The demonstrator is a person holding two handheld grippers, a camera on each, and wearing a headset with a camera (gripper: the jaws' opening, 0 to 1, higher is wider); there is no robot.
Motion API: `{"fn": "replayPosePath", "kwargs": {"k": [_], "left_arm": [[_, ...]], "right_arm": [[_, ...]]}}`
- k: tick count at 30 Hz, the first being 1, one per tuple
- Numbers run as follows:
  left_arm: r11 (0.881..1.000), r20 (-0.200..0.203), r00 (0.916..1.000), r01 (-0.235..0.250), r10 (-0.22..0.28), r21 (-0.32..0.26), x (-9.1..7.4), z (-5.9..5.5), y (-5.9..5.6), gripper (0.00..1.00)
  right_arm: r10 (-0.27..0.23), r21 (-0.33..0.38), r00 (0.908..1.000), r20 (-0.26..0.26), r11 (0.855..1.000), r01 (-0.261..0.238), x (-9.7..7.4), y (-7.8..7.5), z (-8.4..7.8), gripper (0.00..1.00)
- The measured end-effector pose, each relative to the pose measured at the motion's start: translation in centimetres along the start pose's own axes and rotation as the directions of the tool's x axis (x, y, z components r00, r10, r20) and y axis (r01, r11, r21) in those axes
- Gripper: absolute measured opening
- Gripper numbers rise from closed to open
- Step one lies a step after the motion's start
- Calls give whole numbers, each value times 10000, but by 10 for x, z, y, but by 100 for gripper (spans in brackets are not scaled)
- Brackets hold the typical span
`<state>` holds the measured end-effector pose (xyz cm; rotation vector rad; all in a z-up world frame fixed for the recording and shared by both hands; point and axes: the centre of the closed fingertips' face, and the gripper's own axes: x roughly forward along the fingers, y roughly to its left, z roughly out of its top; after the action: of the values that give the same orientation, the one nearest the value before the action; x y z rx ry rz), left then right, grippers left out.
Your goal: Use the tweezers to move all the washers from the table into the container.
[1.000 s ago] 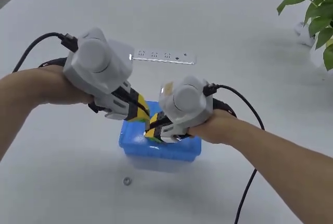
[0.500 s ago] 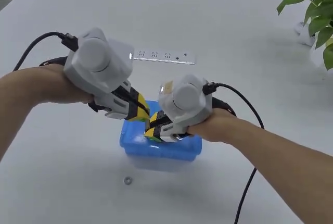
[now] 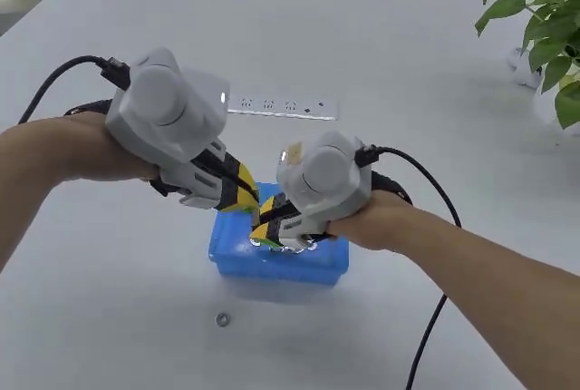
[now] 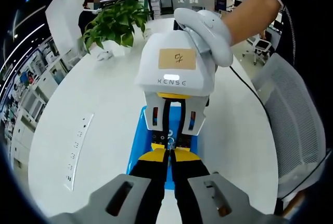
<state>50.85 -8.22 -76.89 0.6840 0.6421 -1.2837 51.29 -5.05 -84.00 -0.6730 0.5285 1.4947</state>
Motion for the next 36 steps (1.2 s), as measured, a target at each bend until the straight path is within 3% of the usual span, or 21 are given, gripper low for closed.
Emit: {"fn": "replayPosePath", "kwargs": {"k": [23, 36], "left_arm": [[9995, -4, 10000, -95, 95, 311, -28, 20, -23, 6], [9995, -183, 9998, -5, 10, 306, -34, 16, -47, 6]], "right_arm": [[-340, -368, 9993, 145, 9987, 345, -27, 21, 23, 11], [-205, -498, 9996, 218, 9985, 215, -26, 46, 27, 11]]}}
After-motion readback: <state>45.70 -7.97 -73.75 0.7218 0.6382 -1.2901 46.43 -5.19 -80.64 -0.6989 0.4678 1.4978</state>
